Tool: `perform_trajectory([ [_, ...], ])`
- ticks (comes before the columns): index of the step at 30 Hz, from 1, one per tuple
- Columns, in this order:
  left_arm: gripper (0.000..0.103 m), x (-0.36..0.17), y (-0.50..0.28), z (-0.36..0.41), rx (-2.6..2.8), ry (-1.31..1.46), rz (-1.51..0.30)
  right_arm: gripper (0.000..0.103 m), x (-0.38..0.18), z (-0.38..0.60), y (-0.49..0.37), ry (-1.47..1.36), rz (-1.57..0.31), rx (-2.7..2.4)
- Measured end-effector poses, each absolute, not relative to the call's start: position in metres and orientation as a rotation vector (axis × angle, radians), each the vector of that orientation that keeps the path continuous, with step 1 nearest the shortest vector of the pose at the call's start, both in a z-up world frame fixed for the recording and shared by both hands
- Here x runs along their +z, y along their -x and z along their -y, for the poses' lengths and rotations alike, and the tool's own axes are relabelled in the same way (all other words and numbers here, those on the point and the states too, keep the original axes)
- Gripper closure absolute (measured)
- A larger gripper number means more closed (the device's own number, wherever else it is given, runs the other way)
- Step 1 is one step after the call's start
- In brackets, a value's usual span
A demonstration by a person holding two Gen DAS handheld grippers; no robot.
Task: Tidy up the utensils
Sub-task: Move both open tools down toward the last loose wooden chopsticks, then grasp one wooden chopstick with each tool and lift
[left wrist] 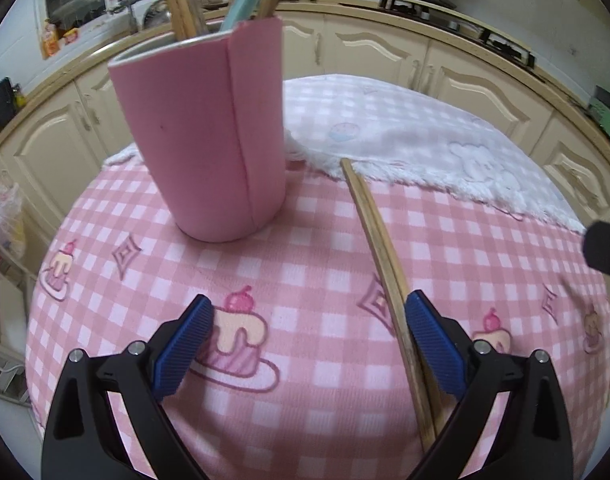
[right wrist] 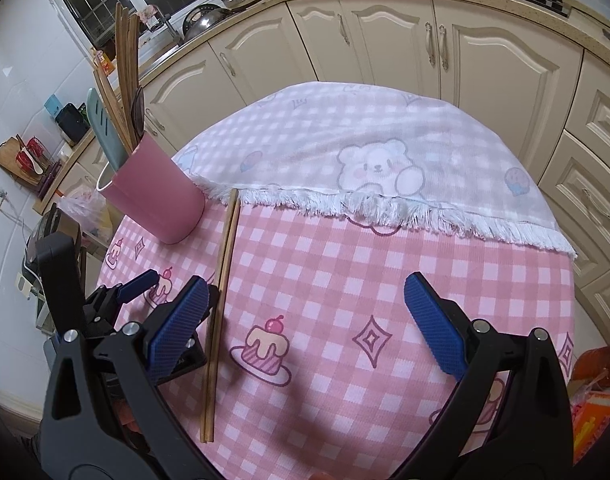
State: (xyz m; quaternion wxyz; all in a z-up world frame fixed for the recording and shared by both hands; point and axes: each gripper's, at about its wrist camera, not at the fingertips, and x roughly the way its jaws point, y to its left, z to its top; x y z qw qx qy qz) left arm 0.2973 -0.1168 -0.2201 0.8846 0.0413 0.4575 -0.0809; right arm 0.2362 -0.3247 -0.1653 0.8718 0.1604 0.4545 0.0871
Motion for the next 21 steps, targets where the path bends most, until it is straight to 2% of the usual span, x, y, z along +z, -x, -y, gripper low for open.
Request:
perform_trajectory([
  [8, 0.011, -0.223, -0.3, 0.119, -0.166, -0.122, -0.96, 0.007, -0.166, 0.324, -0.236, -0.332, -0.957, 0.182],
  [10, 0.025, -0.22, -0.297, 0.115, -0.205, -0.135, -0.96, 0.007, -0.168, 0.318, -0.237, -0.313, -0.973, 0.194],
  [13, 0.033, -0.217, -0.296, 0.106, -0.257, -0.157, -0.969, 0.007, -0.174, 0.301, -0.242, -0.252, -1.013, 0.209],
  [19, 0.034, -0.216, -0.301, 0.1, -0.336, -0.232, -0.978, 0.007, -0.185, 0.265, -0.262, -0.156, -1.073, 0.234],
  [21, 0.034, -0.215, -0.302, 0.104, -0.354, -0.274, -0.968, 0.011, -0.187, 0.254, -0.268, -0.122, -1.09, 0.236],
])
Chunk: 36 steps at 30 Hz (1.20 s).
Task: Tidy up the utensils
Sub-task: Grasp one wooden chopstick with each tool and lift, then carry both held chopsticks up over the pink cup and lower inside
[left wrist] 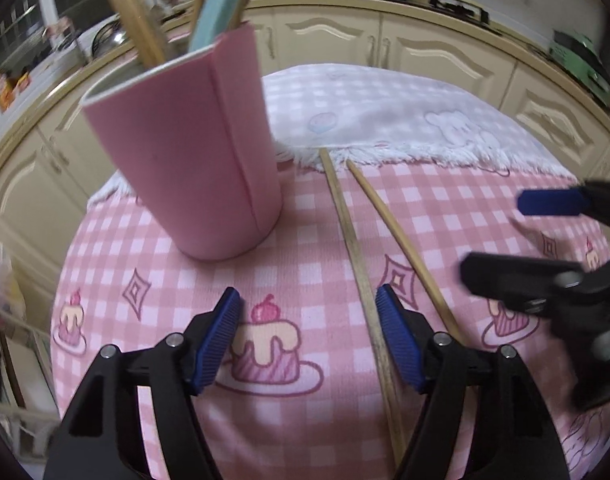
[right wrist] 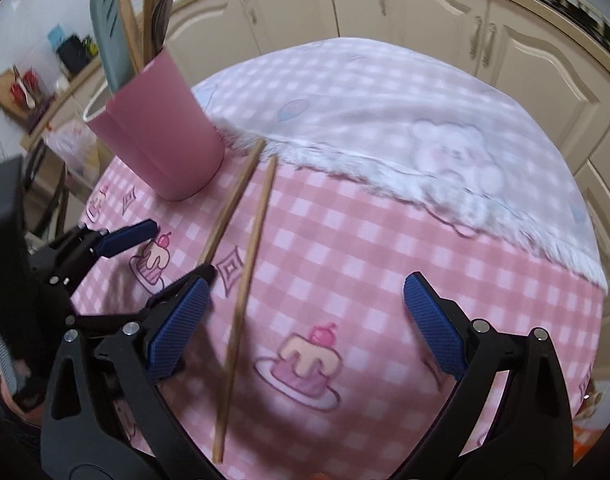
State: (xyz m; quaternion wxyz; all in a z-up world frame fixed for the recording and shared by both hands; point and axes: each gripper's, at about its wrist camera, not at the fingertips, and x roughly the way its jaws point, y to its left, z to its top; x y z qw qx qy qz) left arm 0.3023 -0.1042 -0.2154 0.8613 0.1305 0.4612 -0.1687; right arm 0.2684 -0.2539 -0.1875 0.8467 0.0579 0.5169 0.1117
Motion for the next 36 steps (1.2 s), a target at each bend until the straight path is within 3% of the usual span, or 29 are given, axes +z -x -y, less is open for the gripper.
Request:
perform_trajectory([
  [2, 0.038, -0.215, -0.304, 0.107, -0.379, -0.287, -0.967, 0.029, -0.192, 0.242, -0.277, -0.088, -1.125, 0.239],
  [5, 0.051, -0.214, -0.305, 0.11, -0.414, -0.286, -0.978, 0.044, -0.198, 0.229, -0.289, -0.048, -1.165, 0.239],
  [6, 0.056, -0.215, -0.304, 0.112, -0.422, -0.291, -0.977, 0.045, -0.2, 0.226, -0.293, -0.03, -1.176, 0.236],
  [9, 0.073, -0.215, -0.303, 0.119, -0.452, -0.303, -0.979, 0.062, -0.202, 0.215, -0.3, 0.039, -1.181, 0.213],
  [10, 0.083, -0.215, -0.303, 0.121, -0.461, -0.305, -0.979, 0.072, -0.202, 0.211, -0.302, 0.065, -1.177, 0.208],
  [11, 0.087, -0.215, -0.305, 0.121, -0.47, -0.291, -0.988, 0.077, -0.201, 0.21, -0.304, 0.068, -1.177, 0.206],
  [12, 0.094, -0.214, -0.305, 0.121, -0.473, -0.292, -0.989, 0.09, -0.201, 0.21, -0.304, 0.074, -1.178, 0.213],
  [13, 0.096, -0.214, -0.305, 0.121, -0.477, -0.292, -0.991, 0.096, -0.201, 0.211, -0.302, 0.079, -1.179, 0.219],
  [25, 0.098, -0.202, -0.28, 0.091, -0.513, -0.159, -0.979, 0.097, -0.188, 0.255, -0.259, -0.133, -1.079, 0.303],
  [36, 0.098, -0.145, -0.237, 0.063, -0.568, -0.022, -0.714, 0.097, -0.133, 0.272, -0.232, -0.245, -0.85, 0.365],
])
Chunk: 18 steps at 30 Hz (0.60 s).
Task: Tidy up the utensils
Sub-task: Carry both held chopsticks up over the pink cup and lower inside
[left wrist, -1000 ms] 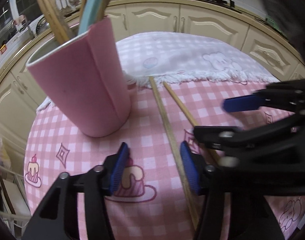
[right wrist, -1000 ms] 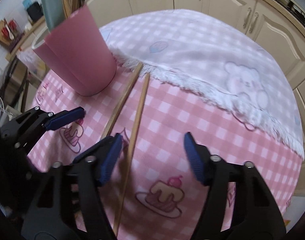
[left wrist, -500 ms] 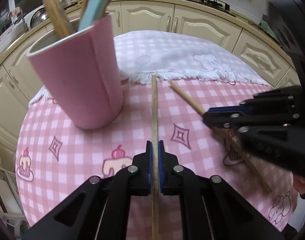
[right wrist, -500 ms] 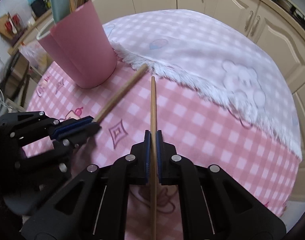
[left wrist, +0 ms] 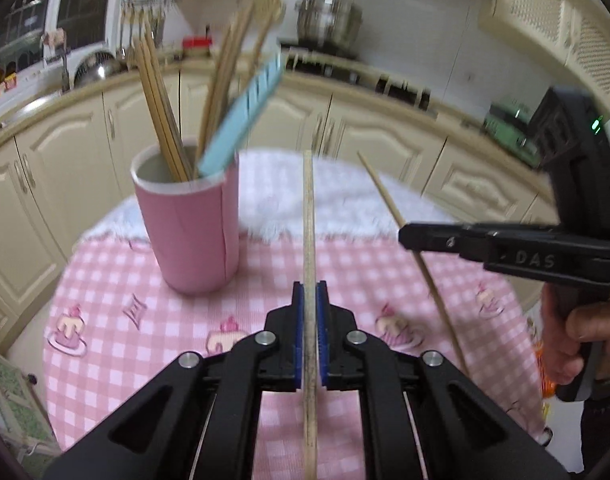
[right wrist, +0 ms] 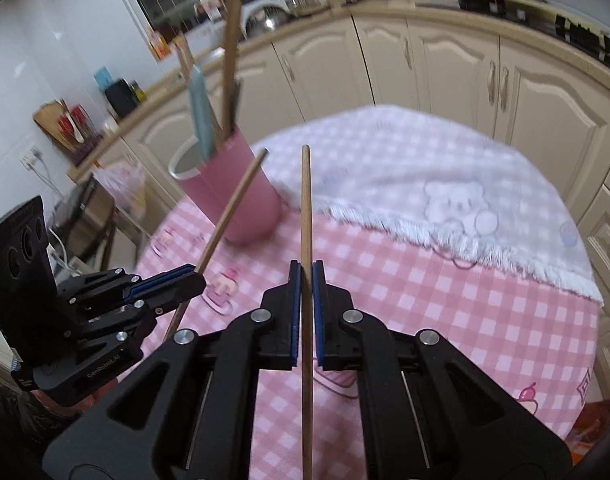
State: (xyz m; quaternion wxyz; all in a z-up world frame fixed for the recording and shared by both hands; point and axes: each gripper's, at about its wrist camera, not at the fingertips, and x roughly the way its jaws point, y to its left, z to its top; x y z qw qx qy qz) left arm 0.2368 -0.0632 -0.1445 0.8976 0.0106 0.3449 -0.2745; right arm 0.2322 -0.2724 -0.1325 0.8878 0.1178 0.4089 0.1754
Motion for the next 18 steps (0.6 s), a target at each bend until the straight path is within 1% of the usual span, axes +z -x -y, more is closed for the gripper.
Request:
perform_trajectory([
  [4, 0.098, -0.121, -0.221, 0.047, -0.566, 0.049, -0.574, 0.097, -0.114, 0.275, -0.224, -0.269, -0.762, 0.397],
  [10, 0.098, -0.091, -0.217, 0.024, -0.509, 0.142, -0.428, 0.097, -0.08, 0.275, -0.217, -0.312, -0.625, 0.402],
  [18, 0.098, -0.047, -0.237, 0.008, -0.443, 0.169, -0.278, 0.097, -0.024, 0.261, -0.235, -0.32, -0.455, 0.408],
])
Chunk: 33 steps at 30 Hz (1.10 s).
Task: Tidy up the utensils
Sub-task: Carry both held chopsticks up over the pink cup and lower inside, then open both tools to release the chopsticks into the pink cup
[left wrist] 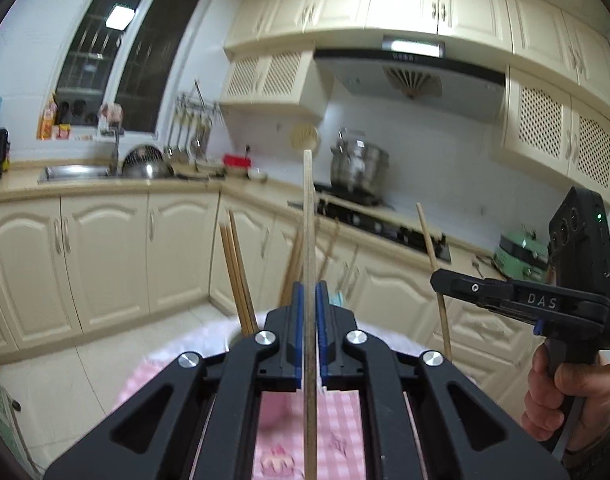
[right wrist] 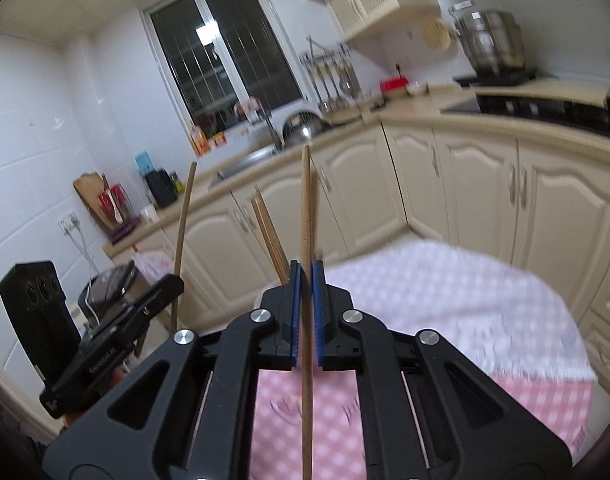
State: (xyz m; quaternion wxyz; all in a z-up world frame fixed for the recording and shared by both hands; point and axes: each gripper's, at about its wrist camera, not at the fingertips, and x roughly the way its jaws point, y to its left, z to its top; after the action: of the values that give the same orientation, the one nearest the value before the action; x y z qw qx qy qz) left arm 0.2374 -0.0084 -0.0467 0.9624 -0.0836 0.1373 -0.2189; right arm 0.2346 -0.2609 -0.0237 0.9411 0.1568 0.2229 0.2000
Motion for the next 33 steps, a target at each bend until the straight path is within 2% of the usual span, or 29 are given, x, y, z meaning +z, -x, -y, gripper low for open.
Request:
perform_trajectory([
  [6, 0.098, -0.011, -0.258, -0.002, -0.432, 0.198, -0.173, 0.097, 0.024, 0.24, -0.26, -0.303, -0.327, 0.412],
  [12, 0.098, 0.009, -0.299, -0.012, -0.425, 0.257, -0.103, 0.097, 0.048, 0.22, -0.291, -0.312, -0.25, 0.394],
  [19, 0.097, 0.003, -0.341, -0.011, -0.43, 0.277, -0.093, 0.097, 0.035, 0.201, -0.327, -0.334, -0.253, 0.35],
  [33, 0.097, -0.048, -0.384, -0.001, -0.455, 0.292, -0.124, 0.097, -0.003, 0.178, -0.352, -0.293, -0.297, 0.276],
])
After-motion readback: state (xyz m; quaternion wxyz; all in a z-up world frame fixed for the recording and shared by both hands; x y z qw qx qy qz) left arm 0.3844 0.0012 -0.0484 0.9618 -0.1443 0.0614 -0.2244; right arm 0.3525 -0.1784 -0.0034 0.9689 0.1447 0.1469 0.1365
